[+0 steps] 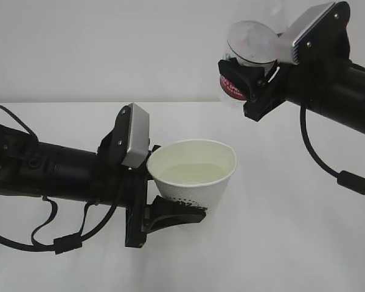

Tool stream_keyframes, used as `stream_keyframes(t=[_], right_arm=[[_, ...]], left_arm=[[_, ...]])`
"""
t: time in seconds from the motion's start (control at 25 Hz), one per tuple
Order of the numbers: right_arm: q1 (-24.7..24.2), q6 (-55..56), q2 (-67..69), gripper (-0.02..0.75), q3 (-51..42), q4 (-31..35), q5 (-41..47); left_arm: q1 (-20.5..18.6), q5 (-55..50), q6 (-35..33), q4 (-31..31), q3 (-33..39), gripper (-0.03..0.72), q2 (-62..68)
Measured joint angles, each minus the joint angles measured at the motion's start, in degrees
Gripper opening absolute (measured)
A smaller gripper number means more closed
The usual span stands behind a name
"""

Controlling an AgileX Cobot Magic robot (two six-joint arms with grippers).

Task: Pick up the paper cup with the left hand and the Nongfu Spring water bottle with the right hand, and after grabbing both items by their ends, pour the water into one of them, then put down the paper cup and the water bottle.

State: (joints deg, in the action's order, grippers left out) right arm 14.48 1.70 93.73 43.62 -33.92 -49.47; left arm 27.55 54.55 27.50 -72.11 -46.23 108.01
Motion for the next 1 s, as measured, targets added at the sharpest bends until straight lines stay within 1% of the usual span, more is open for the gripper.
stream_keyframes(t=[0.24,0.84,0.92,1.0], right_arm=[[0.00,2.12,0.00,0.479,0.00,0.00,0.00],[0.00,2.55,0.00,0.479,0.00,0.00,0.00],[0.00,2.55,0.00,0.479,0.00,1.04,0.00],[0.00,2.64,0.00,0.479,0.00,3.77,0.00]], left_arm=[[0.00,0.00,0.00,0.00,0.00,0.486,0.00],[0.00,0.00,0.00,0.00,0.00,0.485,0.00],[0.00,0.00,0.00,0.00,0.00,0.485,0.00],[0.00,0.00,0.00,0.00,0.00,0.485,0.00]])
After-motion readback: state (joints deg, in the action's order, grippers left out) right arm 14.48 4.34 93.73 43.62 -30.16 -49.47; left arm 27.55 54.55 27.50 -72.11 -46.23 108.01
